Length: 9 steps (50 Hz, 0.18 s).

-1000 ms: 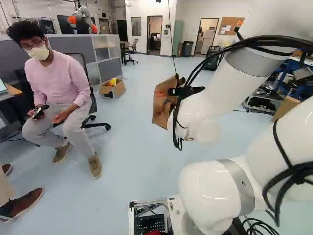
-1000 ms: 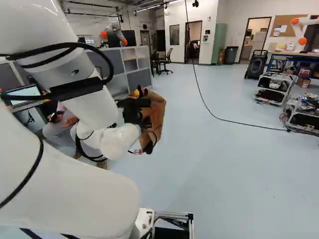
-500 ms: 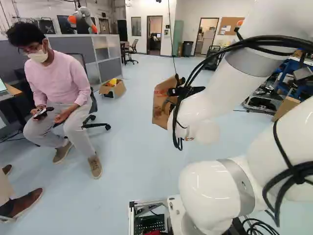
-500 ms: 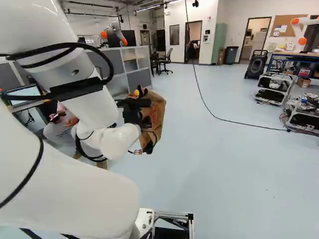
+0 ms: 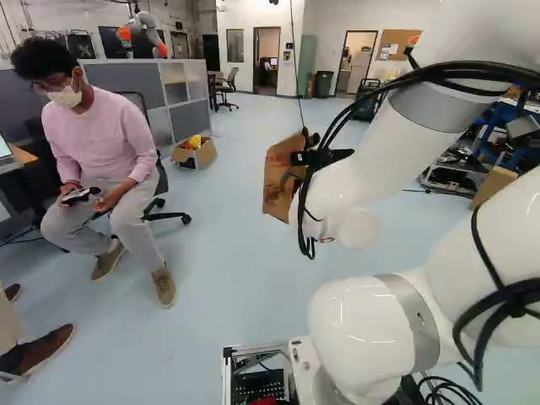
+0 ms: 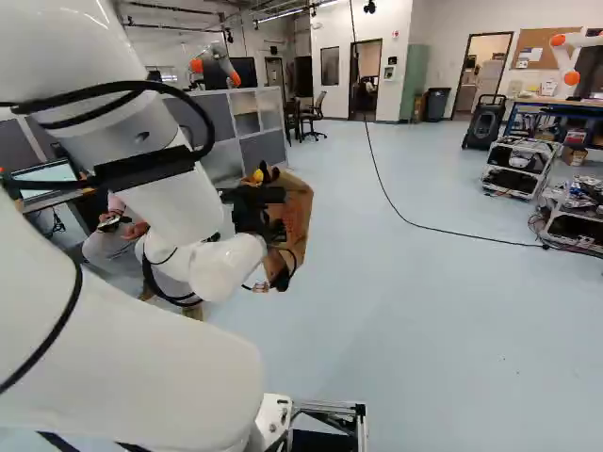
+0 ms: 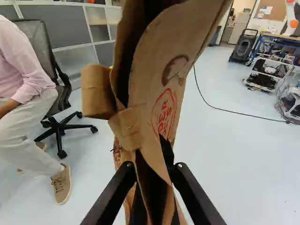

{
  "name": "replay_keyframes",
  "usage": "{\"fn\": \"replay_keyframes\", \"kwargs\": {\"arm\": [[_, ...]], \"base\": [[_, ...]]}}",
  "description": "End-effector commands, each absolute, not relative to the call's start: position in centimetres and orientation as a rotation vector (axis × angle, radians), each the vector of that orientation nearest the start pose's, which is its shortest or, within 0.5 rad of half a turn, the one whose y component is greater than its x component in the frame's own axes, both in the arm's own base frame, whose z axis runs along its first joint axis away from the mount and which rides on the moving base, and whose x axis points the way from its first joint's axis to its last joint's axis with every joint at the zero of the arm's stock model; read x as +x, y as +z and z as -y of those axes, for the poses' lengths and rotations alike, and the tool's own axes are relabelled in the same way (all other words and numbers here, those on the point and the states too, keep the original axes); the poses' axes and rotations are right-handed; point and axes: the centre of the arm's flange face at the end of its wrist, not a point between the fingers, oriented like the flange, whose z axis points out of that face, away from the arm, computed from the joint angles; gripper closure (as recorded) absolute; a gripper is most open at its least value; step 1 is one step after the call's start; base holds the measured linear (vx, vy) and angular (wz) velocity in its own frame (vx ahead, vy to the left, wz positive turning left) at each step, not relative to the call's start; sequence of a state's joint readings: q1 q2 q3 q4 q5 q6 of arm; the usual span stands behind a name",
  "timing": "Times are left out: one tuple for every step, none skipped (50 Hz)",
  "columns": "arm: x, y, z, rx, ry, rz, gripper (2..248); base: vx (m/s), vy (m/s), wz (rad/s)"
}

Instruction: Pick up the grocery bag from the ground

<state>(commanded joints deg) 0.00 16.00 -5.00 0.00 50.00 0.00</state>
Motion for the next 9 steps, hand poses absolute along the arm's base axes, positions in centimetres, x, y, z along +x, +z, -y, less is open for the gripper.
{"fn": "replay_keyframes", "kwargs": {"arm": [[27.03, 36.56, 0.00, -2.558, -1.824, 0.000, 229], [27.03, 36.56, 0.00, -2.558, -1.824, 0.000, 229], [27.03, 36.56, 0.00, -2.558, -1.824, 0.000, 229], [27.03, 36.56, 0.00, -2.558, -1.824, 0.000, 229], [27.03, 36.56, 0.00, -2.558, -1.824, 0.000, 229], [27.03, 36.56, 0.00, -2.558, -1.824, 0.000, 229], [27.03, 36.56, 0.00, -2.558, -1.824, 0.000, 229], [27.03, 36.56, 0.00, -2.558, -1.824, 0.000, 229], [27.03, 36.56, 0.00, -2.558, -1.824, 0.000, 229]], "base": [[0.000, 0.000, 0.000], [0.000, 0.000, 0.000], [0.000, 0.000, 0.000], [0.000, 0.000, 0.000], [0.000, 0.000, 0.000], [0.000, 0.000, 0.000], [0.000, 0.000, 0.000], [0.000, 0.000, 0.000], [0.000, 0.000, 0.000]]}}
